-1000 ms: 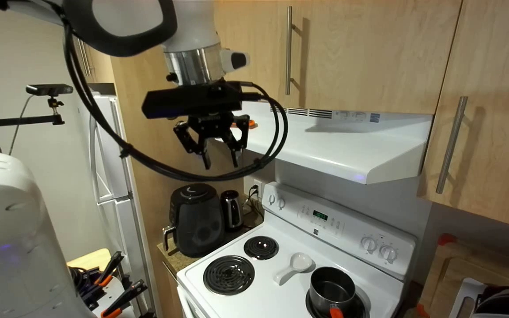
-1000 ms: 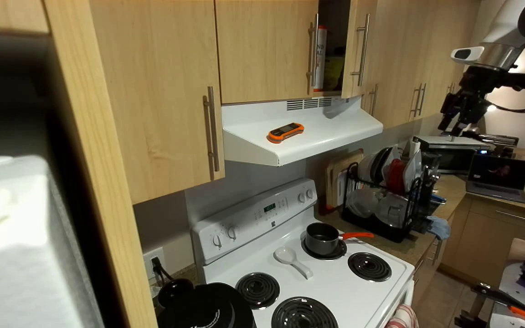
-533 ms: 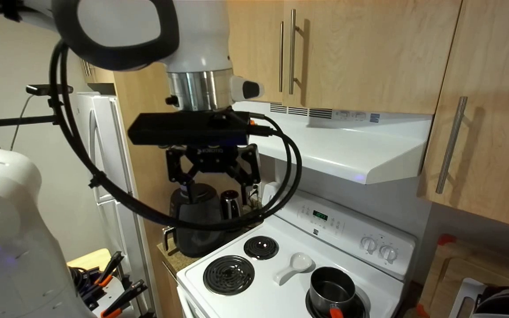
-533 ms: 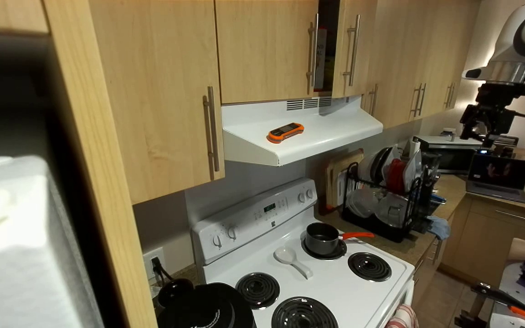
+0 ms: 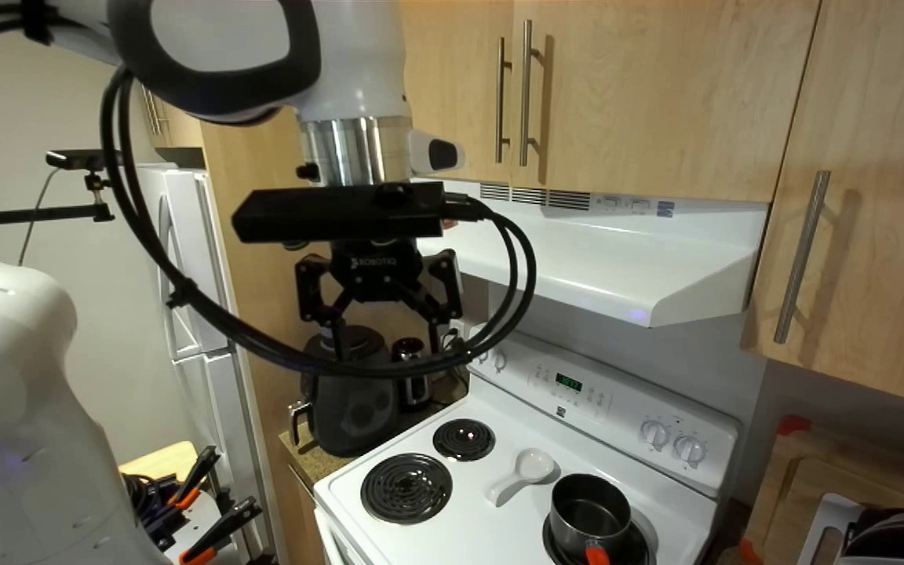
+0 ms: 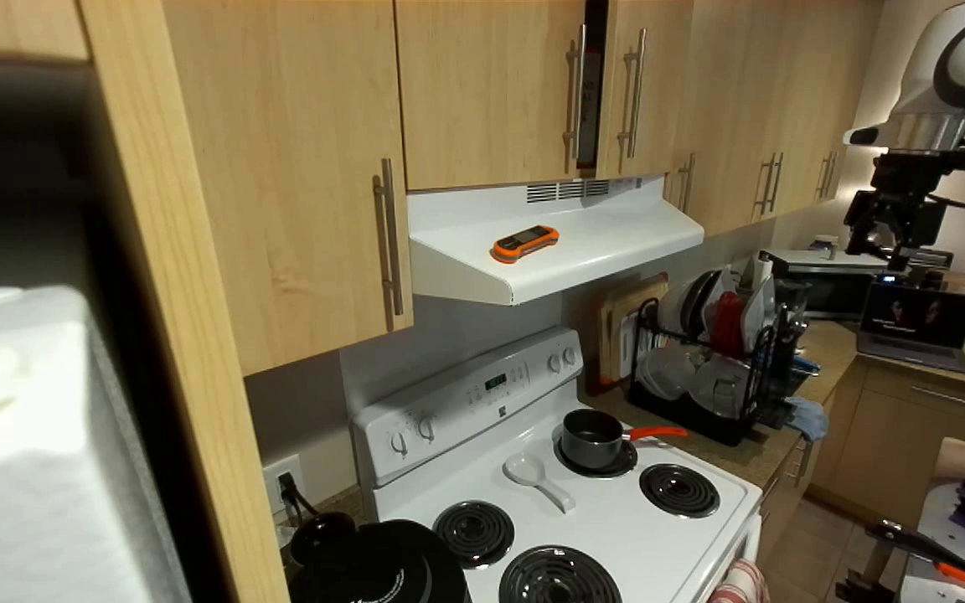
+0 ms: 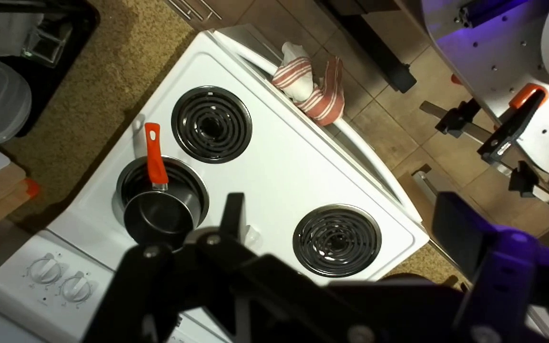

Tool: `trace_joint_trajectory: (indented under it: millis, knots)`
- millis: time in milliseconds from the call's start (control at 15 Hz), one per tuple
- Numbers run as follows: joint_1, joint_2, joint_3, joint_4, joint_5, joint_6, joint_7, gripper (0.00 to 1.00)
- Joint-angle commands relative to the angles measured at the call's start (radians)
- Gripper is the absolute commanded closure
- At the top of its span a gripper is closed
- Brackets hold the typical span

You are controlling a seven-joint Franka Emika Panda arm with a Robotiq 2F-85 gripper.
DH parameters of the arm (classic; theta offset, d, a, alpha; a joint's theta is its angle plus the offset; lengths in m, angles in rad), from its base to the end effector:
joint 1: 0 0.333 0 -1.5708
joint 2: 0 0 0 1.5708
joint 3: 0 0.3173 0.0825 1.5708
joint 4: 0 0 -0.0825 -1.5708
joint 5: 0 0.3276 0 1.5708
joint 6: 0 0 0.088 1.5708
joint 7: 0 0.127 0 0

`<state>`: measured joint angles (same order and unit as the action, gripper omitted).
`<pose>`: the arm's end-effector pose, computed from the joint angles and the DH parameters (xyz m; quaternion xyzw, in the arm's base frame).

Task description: Close the right cabinet door

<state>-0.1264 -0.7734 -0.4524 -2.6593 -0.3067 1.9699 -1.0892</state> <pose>0.2235 -0.1824 0.4505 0.9326 0.3598 0.0261 0.0077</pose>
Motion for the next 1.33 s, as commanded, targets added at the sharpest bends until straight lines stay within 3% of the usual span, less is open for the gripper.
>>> trace_joint_trajectory:
  millis: [0, 467, 1267]
  knots:
    - [-0.011, 0.019, 0.074, -0.009, 0.011, 0.042, 0.052, 0.00]
    - [0.002, 0.080, 0.150, 0.012, 0.020, 0.127, 0.222, 0.00]
    - [0.004, 0.163, 0.163, 0.045, 0.027, 0.191, 0.430, 0.00]
